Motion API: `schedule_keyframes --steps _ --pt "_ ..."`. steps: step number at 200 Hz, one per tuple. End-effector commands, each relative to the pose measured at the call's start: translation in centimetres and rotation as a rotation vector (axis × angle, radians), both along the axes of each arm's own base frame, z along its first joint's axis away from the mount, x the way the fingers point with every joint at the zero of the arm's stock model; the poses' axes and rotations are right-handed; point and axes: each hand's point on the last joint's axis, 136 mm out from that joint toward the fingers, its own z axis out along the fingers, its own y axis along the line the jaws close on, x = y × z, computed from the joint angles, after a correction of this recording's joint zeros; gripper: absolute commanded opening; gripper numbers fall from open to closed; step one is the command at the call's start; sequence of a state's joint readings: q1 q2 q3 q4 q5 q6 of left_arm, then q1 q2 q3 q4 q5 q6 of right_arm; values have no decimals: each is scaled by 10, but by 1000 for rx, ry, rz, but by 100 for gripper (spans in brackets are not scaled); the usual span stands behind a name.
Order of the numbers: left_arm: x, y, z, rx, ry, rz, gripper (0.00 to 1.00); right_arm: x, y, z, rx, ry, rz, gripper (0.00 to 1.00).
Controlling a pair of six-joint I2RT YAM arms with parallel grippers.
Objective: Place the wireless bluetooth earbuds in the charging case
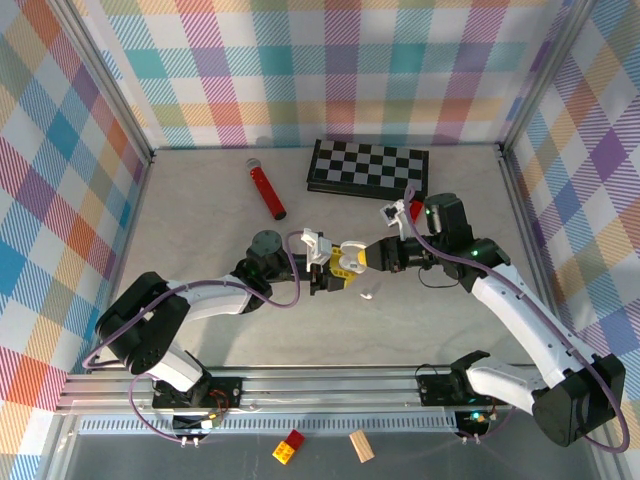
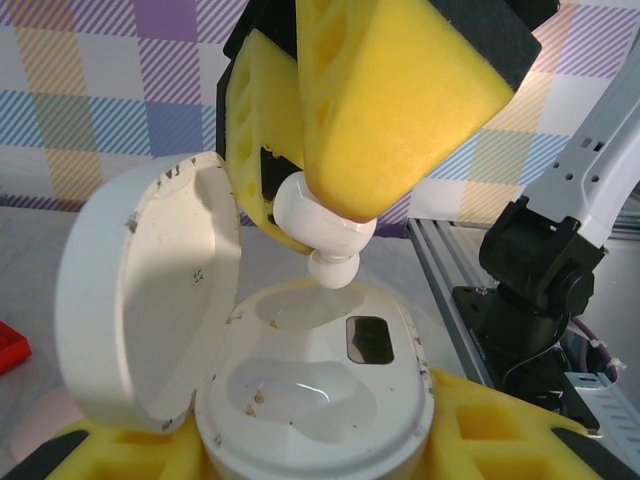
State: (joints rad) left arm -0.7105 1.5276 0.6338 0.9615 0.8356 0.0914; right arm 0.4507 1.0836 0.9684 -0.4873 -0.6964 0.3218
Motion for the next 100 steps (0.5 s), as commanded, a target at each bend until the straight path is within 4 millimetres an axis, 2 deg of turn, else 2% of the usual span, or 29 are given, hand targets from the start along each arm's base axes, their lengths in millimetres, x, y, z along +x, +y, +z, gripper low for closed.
schedule_keyframes --steps 1,48,100 --pt "-6 -9 26 -54 -74 -32 37 -3 -1 -3 -1 -14 13 24" --pt "-7 -11 24 -50 -62 -50 37 -7 -4 9 17 -78 11 24" --pt "-9 -10 28 -60 -65 -55 37 -5 -8 3 -15 -87 -8 24"
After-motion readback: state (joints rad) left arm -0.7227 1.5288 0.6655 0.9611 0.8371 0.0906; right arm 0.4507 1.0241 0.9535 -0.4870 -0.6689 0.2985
